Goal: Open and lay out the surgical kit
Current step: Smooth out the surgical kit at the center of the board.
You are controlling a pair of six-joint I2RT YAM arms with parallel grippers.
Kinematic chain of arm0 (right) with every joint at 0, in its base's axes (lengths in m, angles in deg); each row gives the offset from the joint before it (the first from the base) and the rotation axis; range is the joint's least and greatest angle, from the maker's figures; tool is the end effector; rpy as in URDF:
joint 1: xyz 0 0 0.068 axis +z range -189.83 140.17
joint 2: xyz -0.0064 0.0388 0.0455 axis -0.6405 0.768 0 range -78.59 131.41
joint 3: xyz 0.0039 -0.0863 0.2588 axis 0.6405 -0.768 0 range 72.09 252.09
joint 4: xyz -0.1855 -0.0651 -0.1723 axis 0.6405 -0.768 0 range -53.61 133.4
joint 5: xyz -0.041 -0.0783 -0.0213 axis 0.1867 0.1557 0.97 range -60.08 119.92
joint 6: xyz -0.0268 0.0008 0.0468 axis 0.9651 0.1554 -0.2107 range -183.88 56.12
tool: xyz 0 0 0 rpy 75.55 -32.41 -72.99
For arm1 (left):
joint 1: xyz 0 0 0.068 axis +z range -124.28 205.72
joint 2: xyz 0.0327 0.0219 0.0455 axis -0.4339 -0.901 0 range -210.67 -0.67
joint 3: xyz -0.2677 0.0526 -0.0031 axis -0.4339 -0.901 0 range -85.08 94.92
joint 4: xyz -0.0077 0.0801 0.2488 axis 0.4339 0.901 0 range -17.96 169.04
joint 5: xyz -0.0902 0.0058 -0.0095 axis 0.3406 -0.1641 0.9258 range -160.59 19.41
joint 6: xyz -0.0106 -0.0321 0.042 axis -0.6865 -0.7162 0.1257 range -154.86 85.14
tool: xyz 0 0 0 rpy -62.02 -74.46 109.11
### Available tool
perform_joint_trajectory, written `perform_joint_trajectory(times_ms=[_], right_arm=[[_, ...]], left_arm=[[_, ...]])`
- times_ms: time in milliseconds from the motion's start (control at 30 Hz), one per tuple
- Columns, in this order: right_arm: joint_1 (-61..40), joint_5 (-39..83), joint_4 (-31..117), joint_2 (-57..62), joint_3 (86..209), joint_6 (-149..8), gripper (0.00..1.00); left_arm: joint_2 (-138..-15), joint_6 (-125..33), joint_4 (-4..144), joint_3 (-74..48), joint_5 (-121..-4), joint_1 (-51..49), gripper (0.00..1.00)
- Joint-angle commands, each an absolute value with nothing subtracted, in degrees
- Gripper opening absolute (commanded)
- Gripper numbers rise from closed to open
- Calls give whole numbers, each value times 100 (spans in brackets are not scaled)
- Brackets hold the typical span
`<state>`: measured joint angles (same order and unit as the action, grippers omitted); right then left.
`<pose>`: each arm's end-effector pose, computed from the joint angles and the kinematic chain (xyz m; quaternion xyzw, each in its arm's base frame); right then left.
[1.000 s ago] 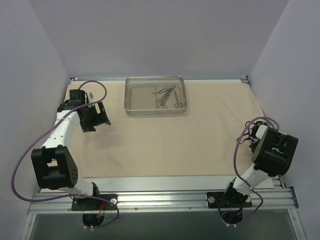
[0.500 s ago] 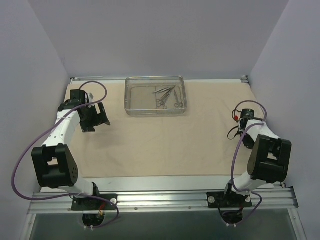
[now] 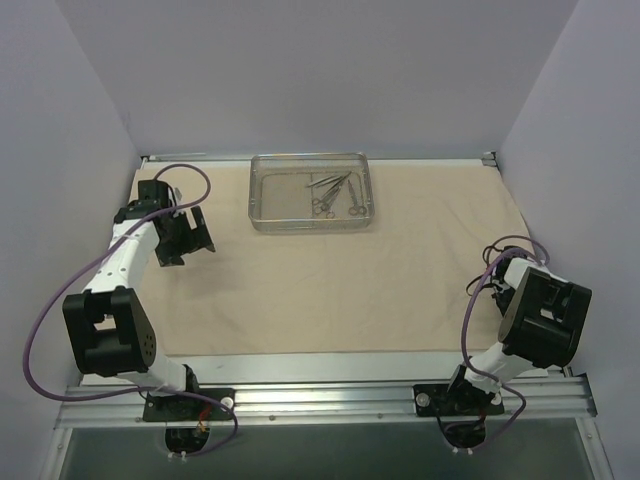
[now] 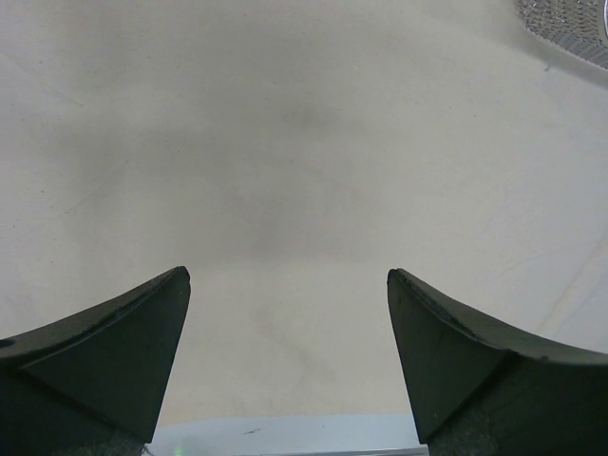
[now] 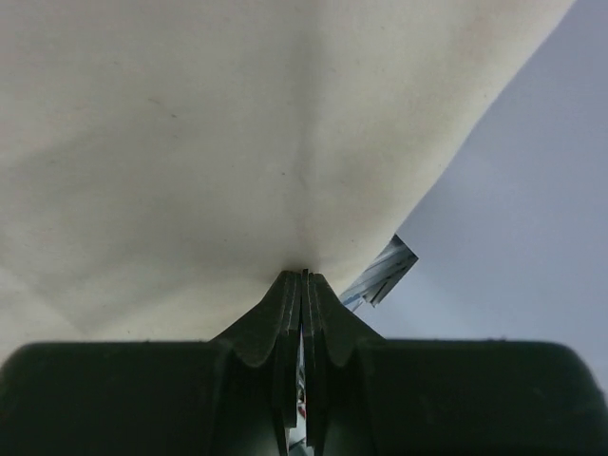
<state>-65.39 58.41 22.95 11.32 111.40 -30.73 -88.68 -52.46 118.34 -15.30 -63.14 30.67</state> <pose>0.2232 -0.1255 0.1268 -0.0228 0.9566 -0.2898 0.0202 0.3084 0.0222 0.2591 -0.1763 0.9574 -0.0872 0.2116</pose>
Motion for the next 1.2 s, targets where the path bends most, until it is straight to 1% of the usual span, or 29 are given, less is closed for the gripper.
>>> perform_joint_trajectory(times_ms=[0,100,167,200,300,500,533,633,700,767,933,1033,1167], right_arm=[[-6558,6130,2002,1088,11417,-3143,0],[-6129,5726,1773,1159,12269,-3661,0],[-5795,5770,1808,1150,12682,-3733,0],[-5584,5656,1860,1124,12754,-3655,0],[-5451,5305,1887,1237,12999,-3899,0],[-5213,4637,2335,1879,12869,-4041,0],[-5231,4601,2431,2158,12791,-3989,0],[-5362,4741,2616,2782,12641,-3760,0],[-5704,4802,2704,2986,12535,-3777,0],[-6098,4785,2713,3014,12413,-3760,0],[-6461,5023,2722,2733,12280,-3584,0],[-6208,4715,2652,2653,12350,-3698,0],[-5443,4732,2556,2592,12341,-3777,0]], left_arm=[[-8759,-5252,11835,-1459,-6443,3108,94],[-8759,-5217,11836,-1450,-6593,3116,94],[-8786,-5217,11818,-1424,-6619,3116,94],[-8838,-5217,11818,-1406,-6602,3116,94],[-8952,-5217,11853,-1310,-6567,3116,94],[-9006,-5200,11888,-1266,-6619,3116,94],[-8997,-5191,11888,-1283,-6645,3116,94],[-8988,-5147,11932,-1283,-6698,3125,94],[-8988,-5138,11958,-1283,-6725,3125,94],[-8970,-5129,11976,-1283,-6760,3169,94],[-9049,-5147,11941,-1292,-6742,3266,94],[-9111,-5173,11897,-1274,-6734,3327,94],[-9383,-5296,11888,-1161,-6795,3406,94]])
